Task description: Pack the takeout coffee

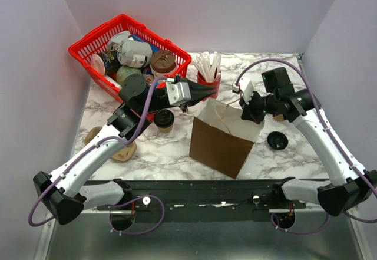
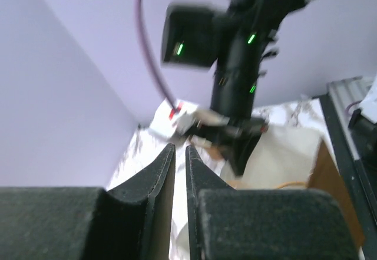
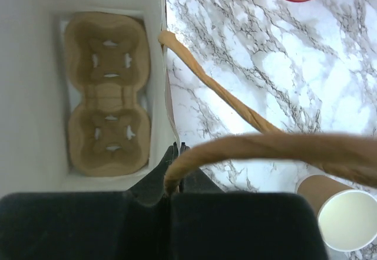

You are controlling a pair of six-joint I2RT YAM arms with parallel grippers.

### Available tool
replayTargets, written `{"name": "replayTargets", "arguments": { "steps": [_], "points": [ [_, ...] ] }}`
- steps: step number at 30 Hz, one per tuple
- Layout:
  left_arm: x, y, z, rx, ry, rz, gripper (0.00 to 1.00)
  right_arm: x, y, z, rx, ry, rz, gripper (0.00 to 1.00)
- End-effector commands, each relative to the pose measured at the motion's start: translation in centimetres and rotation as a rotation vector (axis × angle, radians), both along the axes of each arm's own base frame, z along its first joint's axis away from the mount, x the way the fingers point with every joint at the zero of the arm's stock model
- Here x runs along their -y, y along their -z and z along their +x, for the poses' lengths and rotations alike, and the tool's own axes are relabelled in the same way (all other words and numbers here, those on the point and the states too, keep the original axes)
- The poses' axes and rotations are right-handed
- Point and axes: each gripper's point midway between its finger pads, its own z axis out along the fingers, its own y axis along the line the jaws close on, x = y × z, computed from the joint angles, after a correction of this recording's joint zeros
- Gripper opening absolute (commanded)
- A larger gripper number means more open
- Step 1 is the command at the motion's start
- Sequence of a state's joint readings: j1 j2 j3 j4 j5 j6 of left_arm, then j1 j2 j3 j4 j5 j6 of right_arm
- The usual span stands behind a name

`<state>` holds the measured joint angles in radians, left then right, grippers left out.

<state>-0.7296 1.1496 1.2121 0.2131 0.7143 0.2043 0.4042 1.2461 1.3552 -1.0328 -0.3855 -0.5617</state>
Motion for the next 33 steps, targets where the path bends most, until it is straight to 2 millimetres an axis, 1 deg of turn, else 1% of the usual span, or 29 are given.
{"name": "replayTargets", "arguments": {
  "steps": [1, 3, 7, 8, 9, 10, 11, 14, 15, 16, 17, 18, 19, 21, 22, 26, 28, 30, 31, 33],
  "points": [
    [-2.0, 3.3, 3.3, -0.116, -0.186, 0.052, 0.2, 0.5, -1.4, -0.5, 0.046, -0.012, -0.013, 0.01],
    [-2.3, 3.9, 3.7, -0.129, -0.208, 0.064, 0.2, 0.3, -2.1, -0.4, 0.074, -0.029, -0.012, 0.01],
    [-3.6, 5.5, 5.5, -0.173, -0.312, 0.081, 0.19, 0.4, -3.4, 0.3, 0.155, -0.043, -0.043, 0.01],
    [-4.3, 5.8, 6.3, -0.199, -0.352, 0.079, 0.17, 0.3, -4.0, 0.7, 0.204, -0.054, -0.053, 0.01],
    [-4.5, 5.9, 6.6, -0.209, -0.362, 0.079, 0.16, 0.1, -4.2, 0.8, 0.23, -0.067, -0.064, 0.01],
    [-4.8, 5.9, 6.9, -0.216, -0.374, 0.08, 0.15, 0.4, -4.4, 1.2, 0.261, -0.062, -0.084, 0.01],
    [-5.0, 6.0, 7.2, -0.225, -0.387, 0.083, 0.14, 0.4, -5.0, 1.4, 0.303, -0.074, -0.092, 0.01],
    [-5.3, 6.4, 7.9, -0.247, -0.418, 0.084, 0.12, 0.0, -4.8, 1.0, 0.35, -0.124, -0.129, 0.01],
    [-5.5, 6.5, 8.2, -0.26, -0.438, 0.078, 0.11, -0.6, -4.7, 0.1, 0.37, -0.165, -0.135, 0.01],
    [-5.6, 6.6, 8.3, -0.268, -0.446, 0.074, 0.11, -0.4, -3.7, -0.3, 0.369, -0.177, -0.165, 0.0],
    [-5.8, 6.8, 8.5, -0.275, -0.456, 0.073, 0.1, -0.6, -3.5, -0.5, 0.392, -0.198, -0.172, 0.01],
    [-5.8, 6.9, 8.6, -0.285, -0.463, 0.071, 0.09, -1.1, -3.8, -1.4, 0.42, -0.229, -0.168, 0.01],
    [-5.9, 6.9, 8.6, -0.284, -0.464, 0.07, 0.09, -1.0, -3.4, -1.6, 0.431, -0.228, -0.187, 0.01],
    [-5.9, 7.0, 8.6, -0.283, -0.465, 0.075, 0.09, -1.9, -3.9, -2.5, 0.455, -0.267, -0.176, 0.0],
    [-6.0, 7.1, 8.7, -0.279, -0.469, 0.079, 0.08, -2.0, -4.1, -2.9, 0.46, -0.275, -0.171, 0.0],
    [-6.1, 7.9, 8.6, -0.292, -0.474, 0.086, 0.08, -2.4, -2.7, -5.1, 0.418, -0.344, -0.182, 0.01],
    [-6.2, 8.0, 8.5, -0.3, -0.476, 0.086, 0.08, -2.7, -3.1, -5.9, 0.428, -0.354, -0.157, 0.01],
    [-6.2, 8.1, 8.3, -0.307, -0.471, 0.093, 0.08, -2.9, -3.9, -6.4, 0.432, -0.351, -0.125, 0.01],
    [-6.2, 8.3, 8.3, -0.309, -0.47, 0.1, 0.08, -2.9, -4.0, -6.6, 0.424, -0.354, -0.12, 0.01],
    [-6.1, 8.8, 8.0, -0.3, -0.458, 0.122, 0.08, -3.1, -3.8, -7.8, 0.397, -0.39, -0.106, 0.0]
  ]
}}
